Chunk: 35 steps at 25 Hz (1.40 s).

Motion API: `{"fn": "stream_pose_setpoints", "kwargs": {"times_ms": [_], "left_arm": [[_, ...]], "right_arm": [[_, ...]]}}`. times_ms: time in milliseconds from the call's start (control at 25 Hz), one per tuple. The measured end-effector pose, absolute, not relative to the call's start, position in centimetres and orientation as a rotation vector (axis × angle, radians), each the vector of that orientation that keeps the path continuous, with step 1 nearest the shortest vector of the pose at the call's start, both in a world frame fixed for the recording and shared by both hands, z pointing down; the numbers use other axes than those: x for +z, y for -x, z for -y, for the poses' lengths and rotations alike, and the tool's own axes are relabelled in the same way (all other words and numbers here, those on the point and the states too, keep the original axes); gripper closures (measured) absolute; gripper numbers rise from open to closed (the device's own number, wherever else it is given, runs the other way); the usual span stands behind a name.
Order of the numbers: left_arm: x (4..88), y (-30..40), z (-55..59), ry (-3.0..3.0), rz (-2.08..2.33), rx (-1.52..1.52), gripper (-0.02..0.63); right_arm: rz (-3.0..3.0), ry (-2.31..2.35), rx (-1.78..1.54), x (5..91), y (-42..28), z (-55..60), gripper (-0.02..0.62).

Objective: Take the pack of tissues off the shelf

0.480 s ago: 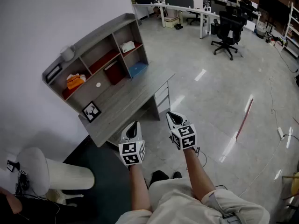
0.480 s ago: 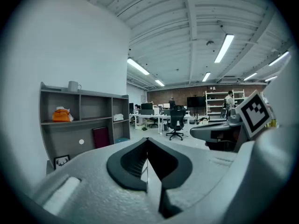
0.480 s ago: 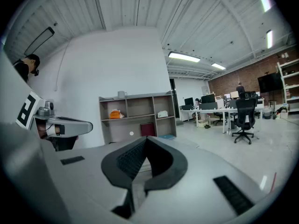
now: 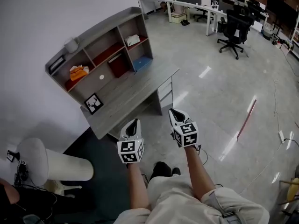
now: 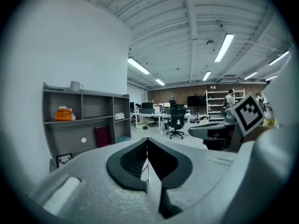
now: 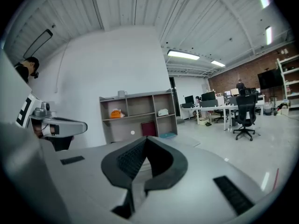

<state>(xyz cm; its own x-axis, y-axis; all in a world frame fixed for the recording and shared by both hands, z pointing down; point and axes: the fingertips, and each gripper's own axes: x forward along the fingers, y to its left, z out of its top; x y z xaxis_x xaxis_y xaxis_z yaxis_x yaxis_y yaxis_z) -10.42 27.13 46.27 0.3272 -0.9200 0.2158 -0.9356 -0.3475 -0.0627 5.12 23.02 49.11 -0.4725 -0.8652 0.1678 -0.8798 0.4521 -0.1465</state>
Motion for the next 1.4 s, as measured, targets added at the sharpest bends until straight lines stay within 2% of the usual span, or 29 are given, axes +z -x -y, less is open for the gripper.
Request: {"fn": "stream_pose_setpoints", "kwargs": {"times_ms": [600,1400], "left_arm": [[46.7,11.7,-24.1,-2.471,1.772,0.3,0.595],[47.0,10.0,-10.6,-2.491,1.694,0.275,0.595]], "right_arm": [[2.666,-1.505,0.345,48.9,-3.9,-20.1,0.58],[2.582,-1.576,0.366,49.3,-6.2,-7.9,0.58]]}}
